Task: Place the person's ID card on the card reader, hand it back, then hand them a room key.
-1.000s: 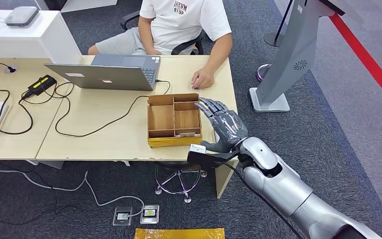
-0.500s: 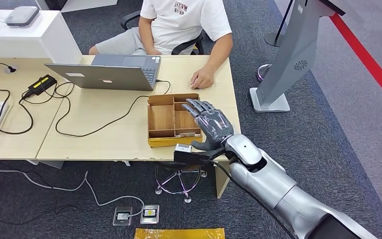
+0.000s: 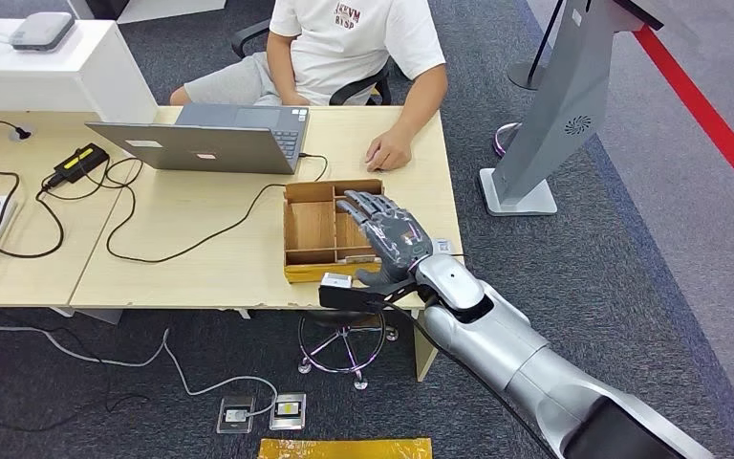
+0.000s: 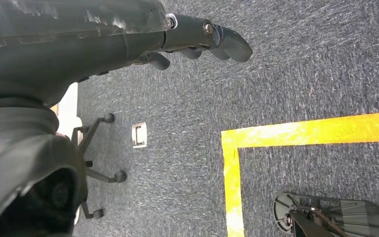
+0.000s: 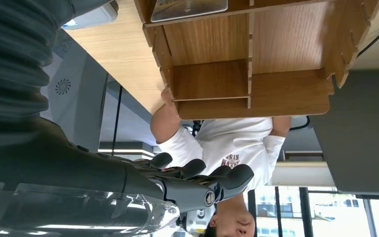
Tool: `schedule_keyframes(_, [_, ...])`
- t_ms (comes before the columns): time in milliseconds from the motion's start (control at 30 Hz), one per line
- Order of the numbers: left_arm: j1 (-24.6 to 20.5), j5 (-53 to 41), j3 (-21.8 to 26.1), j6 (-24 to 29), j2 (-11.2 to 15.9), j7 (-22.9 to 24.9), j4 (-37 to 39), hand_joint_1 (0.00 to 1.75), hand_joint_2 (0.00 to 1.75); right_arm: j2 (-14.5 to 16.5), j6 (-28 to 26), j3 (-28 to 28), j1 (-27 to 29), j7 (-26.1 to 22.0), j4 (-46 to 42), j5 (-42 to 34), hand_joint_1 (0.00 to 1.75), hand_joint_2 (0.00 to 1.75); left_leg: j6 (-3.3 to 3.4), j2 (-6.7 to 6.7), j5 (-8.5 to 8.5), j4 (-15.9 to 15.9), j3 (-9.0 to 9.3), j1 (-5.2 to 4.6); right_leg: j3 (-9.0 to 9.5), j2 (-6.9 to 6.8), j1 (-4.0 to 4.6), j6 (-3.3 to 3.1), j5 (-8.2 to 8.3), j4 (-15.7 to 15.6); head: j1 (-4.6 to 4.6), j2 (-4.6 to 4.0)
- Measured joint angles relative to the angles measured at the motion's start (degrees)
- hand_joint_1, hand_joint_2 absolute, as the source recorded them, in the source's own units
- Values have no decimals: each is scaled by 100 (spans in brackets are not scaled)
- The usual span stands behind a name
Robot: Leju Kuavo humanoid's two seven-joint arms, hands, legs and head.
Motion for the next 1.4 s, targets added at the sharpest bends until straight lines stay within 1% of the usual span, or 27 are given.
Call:
schedule_keyframes(167, [0, -1, 0, -1, 0, 0, 0, 0, 0, 65, 0, 21, -31, -20, 114, 0, 0, 175, 0, 0, 0, 0, 0, 0, 0, 0, 0, 0, 0, 0, 1, 0])
schedule_keyframes(267, [1, -22, -1, -5, 2, 0, 0, 0, 0, 271, -4, 91, -131, -17, 594, -17, 0, 175, 0, -1, 0, 0, 0, 0, 0, -1, 0, 0, 0, 0, 1, 0])
schedule_keyframes(333, [2, -42, -2, -8, 2, 0, 0, 0, 0, 325, -11, 131, -158, 5, 798, -26, 0, 175, 0, -1, 0, 0, 0, 0, 0, -1, 0, 0, 0, 0, 2, 0])
schedule_keyframes(767, [3, -45, -2, -66, 2, 4, 0, 0, 0, 366, -96, 249, -232, 137, 1403, -32, 0, 175, -1, 0, 1, 1, 1, 0, 0, -1, 0, 0, 0, 0, 1, 0])
schedule_keyframes(1133, [3, -42, -1, -63, 3, 21, 0, 0, 0, 365, -330, 282, -330, 276, 1755, -29, 0, 175, -3, 0, 2, 1, 1, 0, 0, 0, 0, 0, 0, 0, 1, 0])
schedule_keyframes(1400, [3, -41, 0, -50, 2, 41, 0, 0, 0, 411, -355, 296, -413, 286, 1924, 4, 0, 175, -3, 0, 2, 1, 1, 0, 0, 0, 0, 0, 0, 0, 0, 0])
